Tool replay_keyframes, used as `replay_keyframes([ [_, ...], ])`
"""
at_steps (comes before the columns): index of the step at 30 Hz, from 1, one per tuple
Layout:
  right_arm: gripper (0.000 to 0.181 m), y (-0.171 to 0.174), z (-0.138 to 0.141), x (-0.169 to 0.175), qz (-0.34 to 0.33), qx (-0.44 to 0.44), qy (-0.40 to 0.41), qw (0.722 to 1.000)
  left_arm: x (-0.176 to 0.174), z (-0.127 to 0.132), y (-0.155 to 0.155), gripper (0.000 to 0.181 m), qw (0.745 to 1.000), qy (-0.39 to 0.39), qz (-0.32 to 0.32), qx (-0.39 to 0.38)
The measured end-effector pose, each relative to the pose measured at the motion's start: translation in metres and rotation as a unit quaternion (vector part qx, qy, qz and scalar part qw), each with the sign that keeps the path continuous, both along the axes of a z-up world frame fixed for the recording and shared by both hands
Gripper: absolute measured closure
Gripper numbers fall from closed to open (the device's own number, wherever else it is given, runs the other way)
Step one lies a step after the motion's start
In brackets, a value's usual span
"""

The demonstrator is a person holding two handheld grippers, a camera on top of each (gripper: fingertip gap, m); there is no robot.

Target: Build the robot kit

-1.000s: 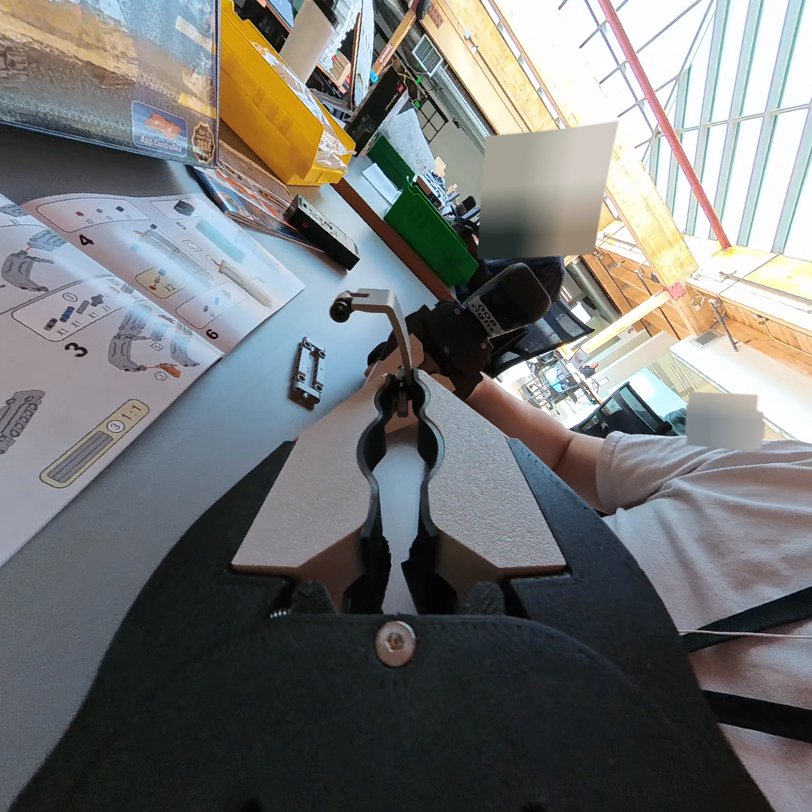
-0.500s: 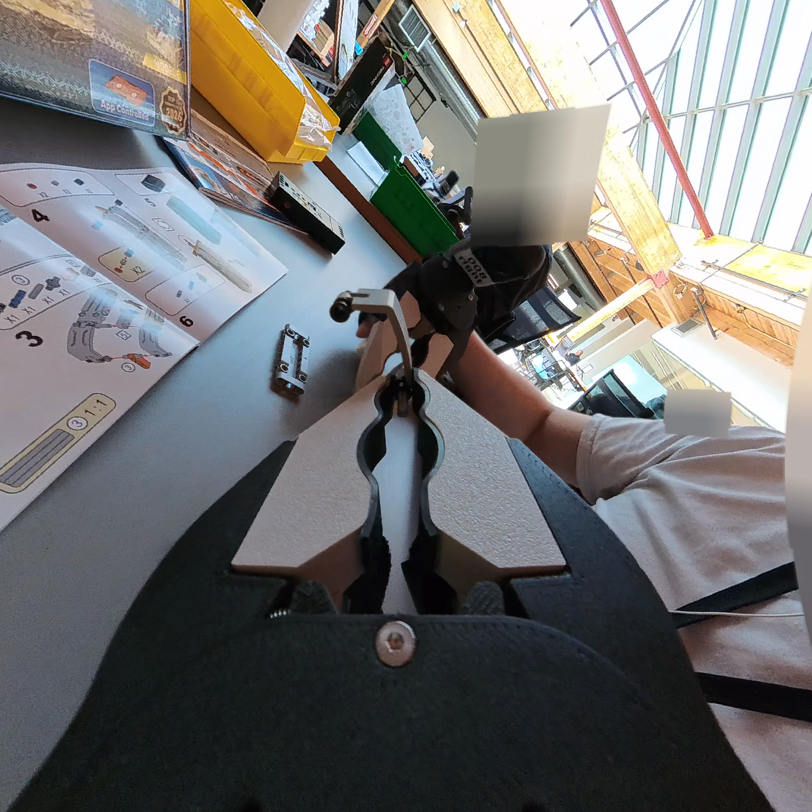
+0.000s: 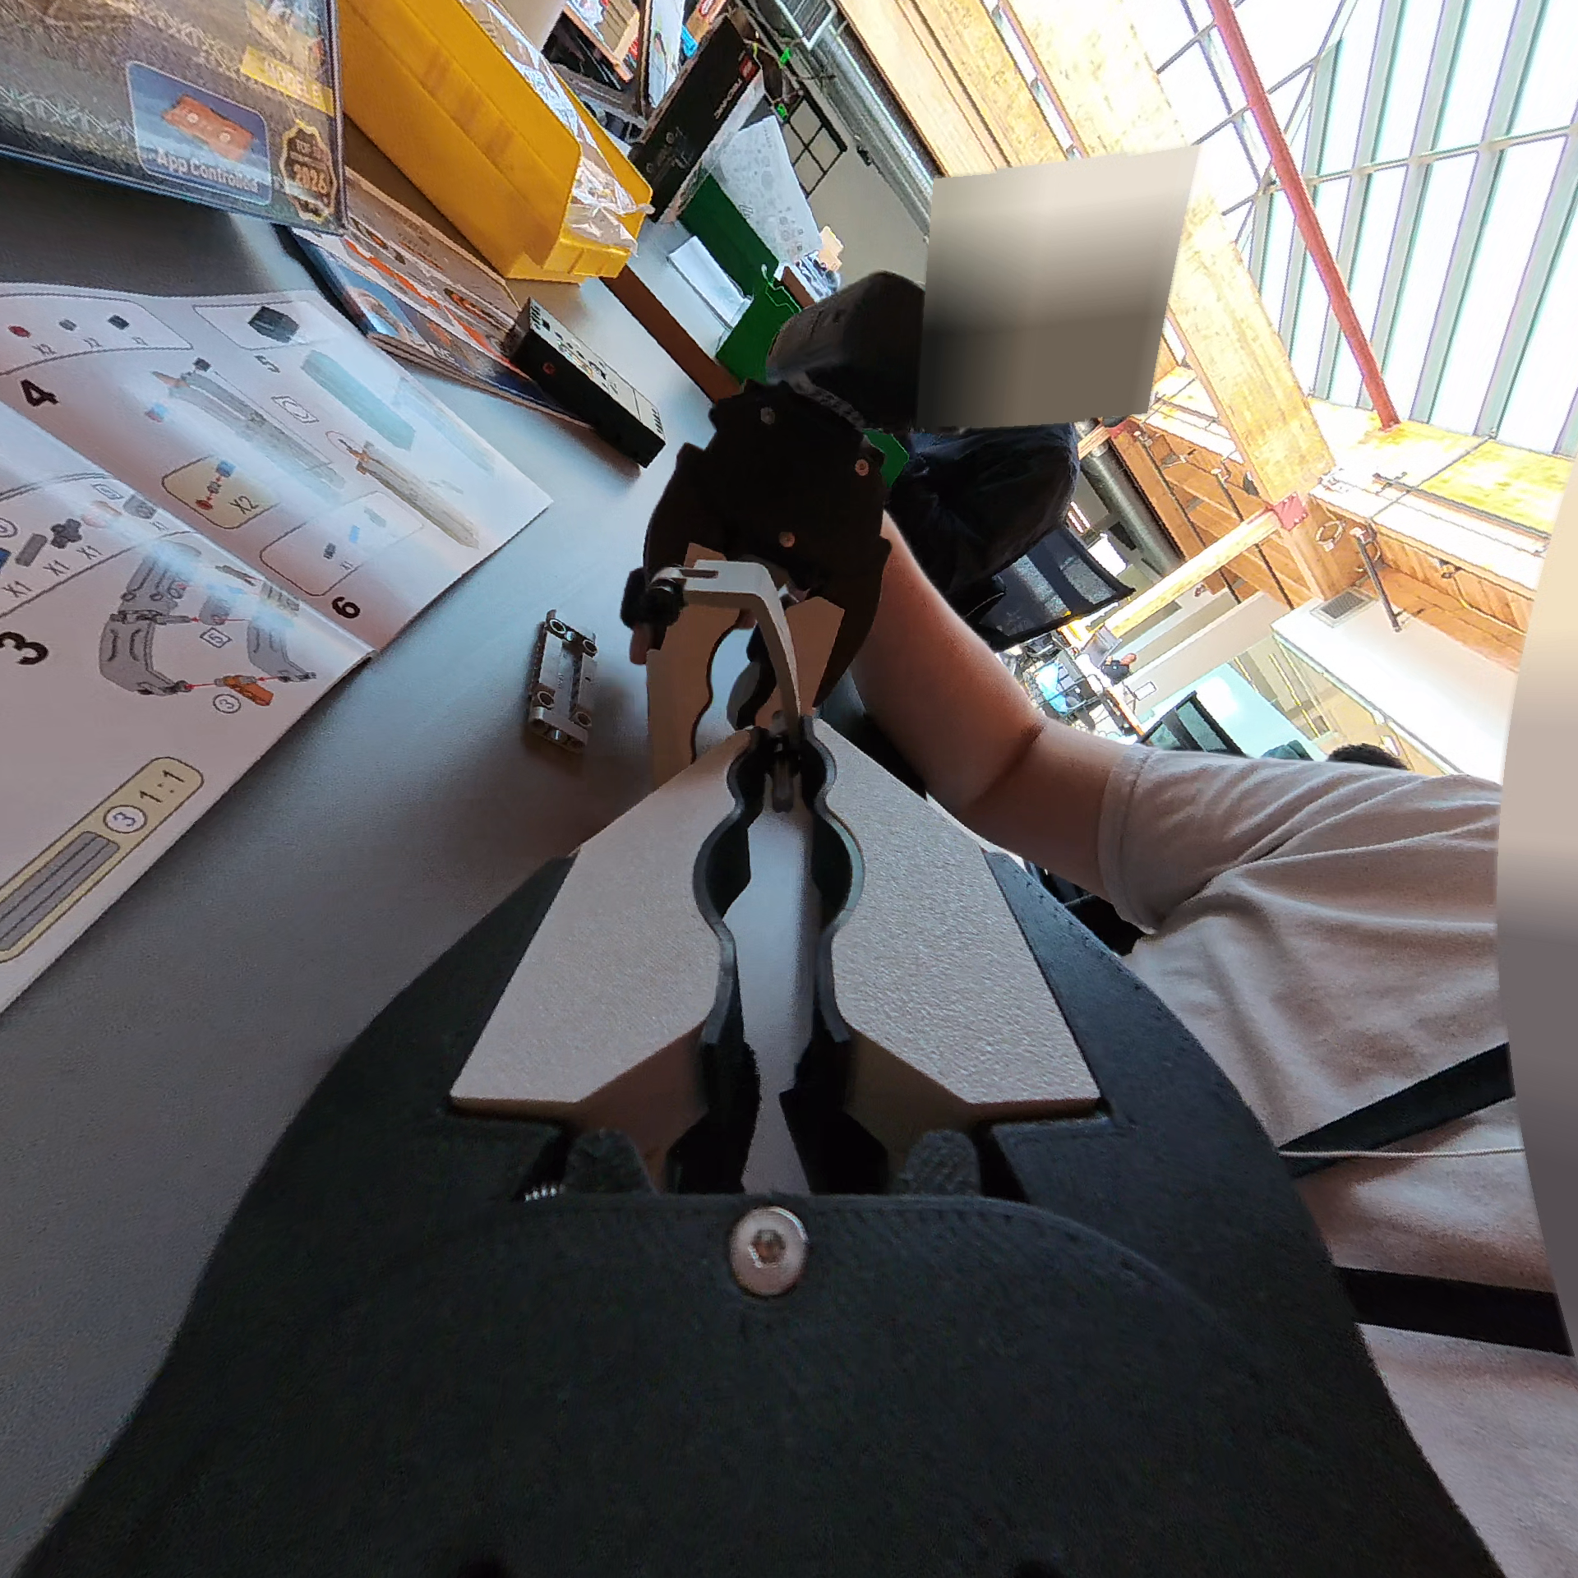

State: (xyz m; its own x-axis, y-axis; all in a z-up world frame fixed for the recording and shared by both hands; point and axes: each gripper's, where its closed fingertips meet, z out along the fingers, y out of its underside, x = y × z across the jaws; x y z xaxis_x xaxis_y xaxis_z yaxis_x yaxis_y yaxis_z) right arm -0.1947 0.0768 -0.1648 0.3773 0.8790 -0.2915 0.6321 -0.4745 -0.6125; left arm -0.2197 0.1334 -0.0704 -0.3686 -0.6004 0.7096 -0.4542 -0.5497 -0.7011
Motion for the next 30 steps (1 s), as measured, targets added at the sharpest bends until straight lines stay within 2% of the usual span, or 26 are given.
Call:
replay_keyframes([
  [6,0.169,0.006,-0.007,0.006,0.066,-0.019,-0.178,0.982,0.000,-0.003,0.005,0.177,1.000,0.002,0.007,0.012],
  [10,0.170,0.005,-0.013,0.001,0.087,-0.015,-0.225,0.970,-0.001,0.000,0.010,0.176,1.000,-0.001,0.014,0.008],
  [11,0.176,0.008,-0.015,0.004,0.082,-0.010,-0.241,0.967,-0.001,0.001,0.011,0.177,1.000,-0.004,0.015,0.004],
  [16,0.178,0.012,-0.014,0.005,0.066,0.025,-0.248,0.966,-0.002,0.005,0.013,0.176,1.000,-0.009,0.019,-0.005],
  [18,0.178,0.034,0.002,-0.001,0.010,0.097,-0.185,0.978,-0.002,0.005,0.014,0.177,1.000,-0.007,0.024,-0.009],
  [20,0.179,0.069,0.039,-0.007,-0.116,0.174,-0.060,0.976,-0.001,0.006,0.017,0.176,0.999,-0.014,0.038,-0.017],
  [22,0.179,0.094,0.083,0.000,-0.235,0.242,0.057,0.940,0.002,0.010,0.022,0.176,0.997,-0.028,0.059,-0.028],
  [25,0.179,0.105,0.132,0.015,-0.369,0.292,0.203,0.859,0.007,0.014,0.031,0.176,0.993,-0.046,0.099,-0.039],
  [30,0.179,0.106,0.141,0.016,-0.450,0.285,0.293,0.794,0.016,0.030,0.027,0.176,0.987,-0.069,0.113,-0.089],
])
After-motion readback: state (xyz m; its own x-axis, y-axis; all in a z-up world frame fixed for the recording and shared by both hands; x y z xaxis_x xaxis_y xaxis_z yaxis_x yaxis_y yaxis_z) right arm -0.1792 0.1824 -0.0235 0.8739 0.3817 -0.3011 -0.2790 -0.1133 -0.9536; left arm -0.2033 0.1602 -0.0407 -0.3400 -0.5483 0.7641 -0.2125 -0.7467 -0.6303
